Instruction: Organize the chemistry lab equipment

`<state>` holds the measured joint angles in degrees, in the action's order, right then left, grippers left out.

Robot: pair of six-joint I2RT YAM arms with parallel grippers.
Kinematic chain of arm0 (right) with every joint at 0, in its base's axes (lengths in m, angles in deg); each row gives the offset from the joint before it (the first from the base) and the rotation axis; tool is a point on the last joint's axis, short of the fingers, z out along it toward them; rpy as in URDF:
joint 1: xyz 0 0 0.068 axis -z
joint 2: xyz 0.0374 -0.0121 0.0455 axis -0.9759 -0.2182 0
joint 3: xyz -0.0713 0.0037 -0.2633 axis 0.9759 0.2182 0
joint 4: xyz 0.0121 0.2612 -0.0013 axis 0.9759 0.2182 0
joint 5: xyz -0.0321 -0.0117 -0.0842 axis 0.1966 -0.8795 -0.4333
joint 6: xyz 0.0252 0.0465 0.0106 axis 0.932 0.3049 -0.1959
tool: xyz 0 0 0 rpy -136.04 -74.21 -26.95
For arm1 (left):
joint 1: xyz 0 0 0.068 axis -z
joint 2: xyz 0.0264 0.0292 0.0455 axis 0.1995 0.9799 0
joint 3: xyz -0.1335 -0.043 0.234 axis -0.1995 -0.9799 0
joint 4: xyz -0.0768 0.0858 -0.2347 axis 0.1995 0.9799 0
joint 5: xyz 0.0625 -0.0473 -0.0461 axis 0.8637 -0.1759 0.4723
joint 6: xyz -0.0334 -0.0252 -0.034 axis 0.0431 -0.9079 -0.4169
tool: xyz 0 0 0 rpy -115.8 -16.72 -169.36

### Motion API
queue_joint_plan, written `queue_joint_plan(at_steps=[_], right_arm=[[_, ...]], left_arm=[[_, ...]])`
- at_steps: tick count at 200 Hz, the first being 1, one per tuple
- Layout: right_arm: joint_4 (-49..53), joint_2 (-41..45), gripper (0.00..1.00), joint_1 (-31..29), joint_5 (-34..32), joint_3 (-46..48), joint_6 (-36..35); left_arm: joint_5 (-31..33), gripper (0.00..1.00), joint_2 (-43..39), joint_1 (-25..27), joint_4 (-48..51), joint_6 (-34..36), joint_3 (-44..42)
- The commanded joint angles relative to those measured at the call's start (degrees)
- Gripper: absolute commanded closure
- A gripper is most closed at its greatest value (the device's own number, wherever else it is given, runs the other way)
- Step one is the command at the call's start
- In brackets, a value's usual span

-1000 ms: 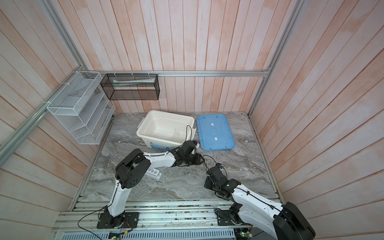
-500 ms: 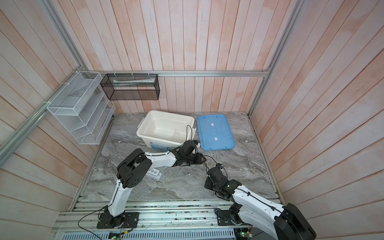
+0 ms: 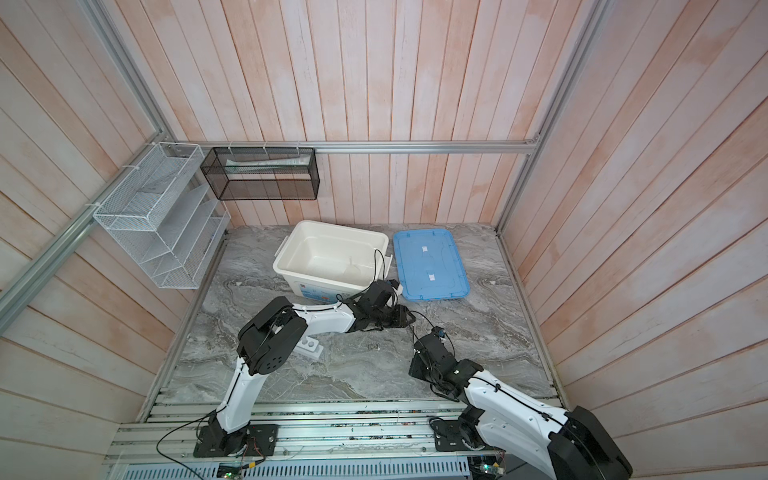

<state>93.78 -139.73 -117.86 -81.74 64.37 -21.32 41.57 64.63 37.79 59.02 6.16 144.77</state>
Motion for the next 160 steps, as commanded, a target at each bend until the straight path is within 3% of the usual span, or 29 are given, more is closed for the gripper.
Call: queue_joint_plan(at_steps=[1, 78, 160], right_arm=[[3.92, -0.96, 0.95, -0.4, 1.02, 1.81, -0.61], [3.79, -0.78, 0.95, -0.36, 1.1, 1.9, -0.9], [3.87, -0.35, 0.95, -0.4, 1.19, 2.08, -0.89]], left_arm=[[-1.58, 0.53, 2.26, 0.45, -0.52, -0.53, 1.54], [-2.94, 0.56, 3.6, 0.73, -0.32, -0.26, 3.12], [-3.35, 0.71, 4.34, 0.71, -0.65, -0.53, 3.41]])
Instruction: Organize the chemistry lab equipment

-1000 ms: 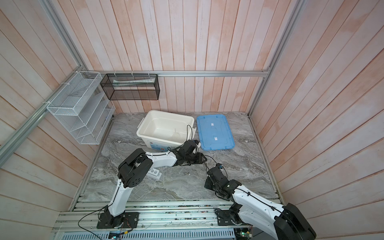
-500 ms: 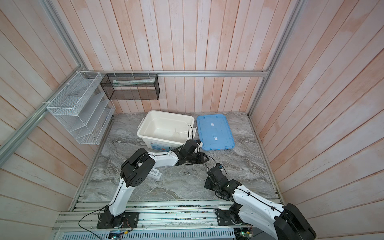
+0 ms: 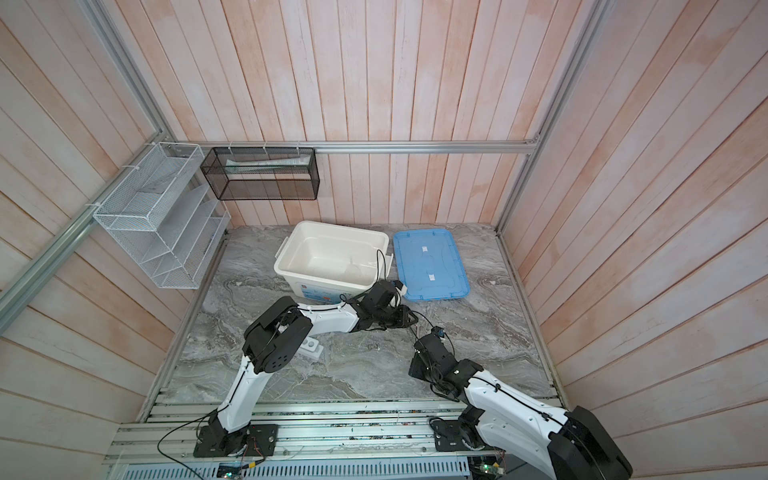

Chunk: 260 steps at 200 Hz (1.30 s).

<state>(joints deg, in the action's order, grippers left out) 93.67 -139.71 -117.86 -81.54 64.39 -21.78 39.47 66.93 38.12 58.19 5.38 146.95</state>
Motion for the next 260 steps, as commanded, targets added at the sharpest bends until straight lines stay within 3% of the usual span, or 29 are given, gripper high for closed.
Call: queue_joint_plan(at_steps=[1, 108, 155, 212, 260], right_arm=[[3.98, -0.36, 0.95, -0.4, 1.01, 2.06, -0.4], [6.92, 0.66, 0.95, -0.4, 0.36, -0.21, -0.21], [13.33, 5.4, 0.75, -0.19, -6.06, -7.97, 0.01], [10.22, 1.78, 0.7, 14.03, -4.24, -12.75, -12.5], [6.25, -7.66, 0.74, 14.67, -0.3, -14.88, -17.59]], left_arm=[[-1.25, 0.71, 2.18, 0.38, 0.2, 0.26, 1.18], [-1.56, 0.91, 1.65, -0.04, -1.07, -0.01, 0.15], [0.07, 0.91, -0.86, -0.88, -0.73, 2.32, -1.77], [0.68, 0.89, -4.1, -1.64, -2.15, 3.13, -5.01], [0.72, 0.88, -5.66, -2.08, -2.65, 4.04, -5.99]])
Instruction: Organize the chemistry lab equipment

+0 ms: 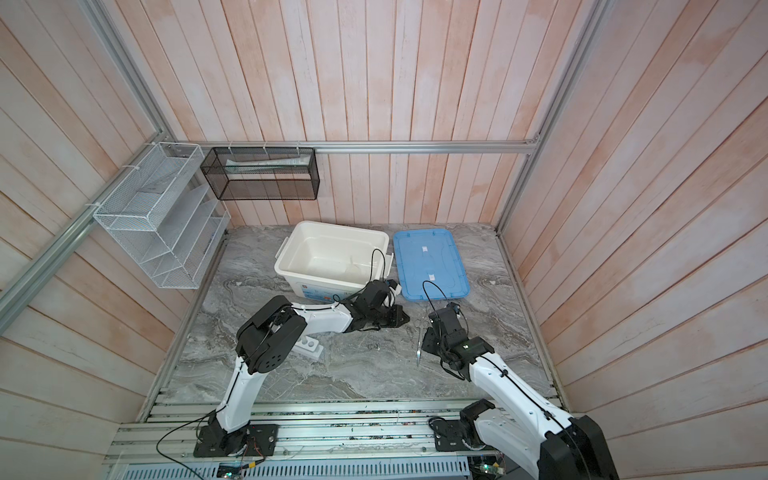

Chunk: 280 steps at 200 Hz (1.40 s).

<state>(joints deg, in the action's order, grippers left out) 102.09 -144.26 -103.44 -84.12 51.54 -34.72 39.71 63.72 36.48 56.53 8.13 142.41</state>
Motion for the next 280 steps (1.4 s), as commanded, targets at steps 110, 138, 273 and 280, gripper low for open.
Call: queue_joint_plan(at_steps=[110, 138, 273, 280], right_arm=[[-6.7, -17.52, 0.77, 0.12, 5.66, -4.91, -9.18], [-7.45, -17.82, 0.81, -0.13, 5.05, -3.83, -8.8], [-9.61, -20.16, 0.94, -3.24, 4.25, 0.1, -5.17], [-9.75, -19.55, 0.94, -3.28, 4.79, 0.3, -4.73]], left_arm=[[-2.08, 0.84, -4.1, -1.05, -3.82, 3.22, -3.81], [-2.54, 0.83, -3.56, -1.05, -3.82, 3.13, -3.11], [-2.81, 0.83, -3.03, -1.4, -4.34, 2.34, -3.81], [-2.89, 0.82, -2.99, -1.45, -4.35, 2.27, -3.89]])
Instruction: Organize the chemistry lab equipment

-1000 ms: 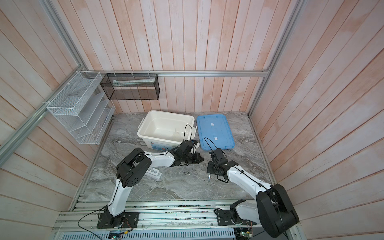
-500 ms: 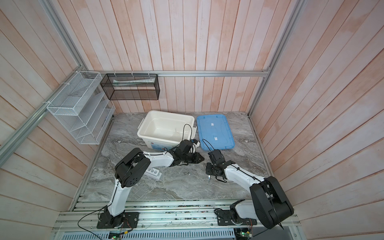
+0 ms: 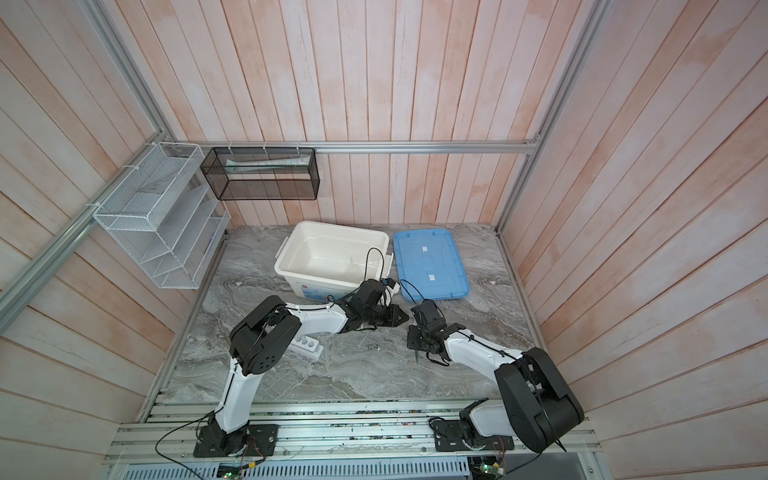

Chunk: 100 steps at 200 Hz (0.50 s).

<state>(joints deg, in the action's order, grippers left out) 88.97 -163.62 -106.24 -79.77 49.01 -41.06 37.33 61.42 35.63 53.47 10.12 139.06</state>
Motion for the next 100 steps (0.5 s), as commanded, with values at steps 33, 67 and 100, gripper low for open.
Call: queue_joint_plan(at_steps=[33, 67, 100], right_arm=[[1.74, 2.64, 0.95, 0.39, 3.73, 4.66, 2.47], [3.4, 4.54, 0.95, 0.74, 3.91, 5.19, 1.83], [8.19, 5.91, 0.93, -0.6, 1.84, 3.04, 0.37]], left_arm=[[-0.78, 0.77, -0.82, -0.81, -1.34, 0.24, -0.73], [-0.8, 0.75, -1.26, -0.99, -0.96, 0.86, -0.71], [-0.87, 0.74, -1.24, -1.02, -1.12, 0.94, -0.82]])
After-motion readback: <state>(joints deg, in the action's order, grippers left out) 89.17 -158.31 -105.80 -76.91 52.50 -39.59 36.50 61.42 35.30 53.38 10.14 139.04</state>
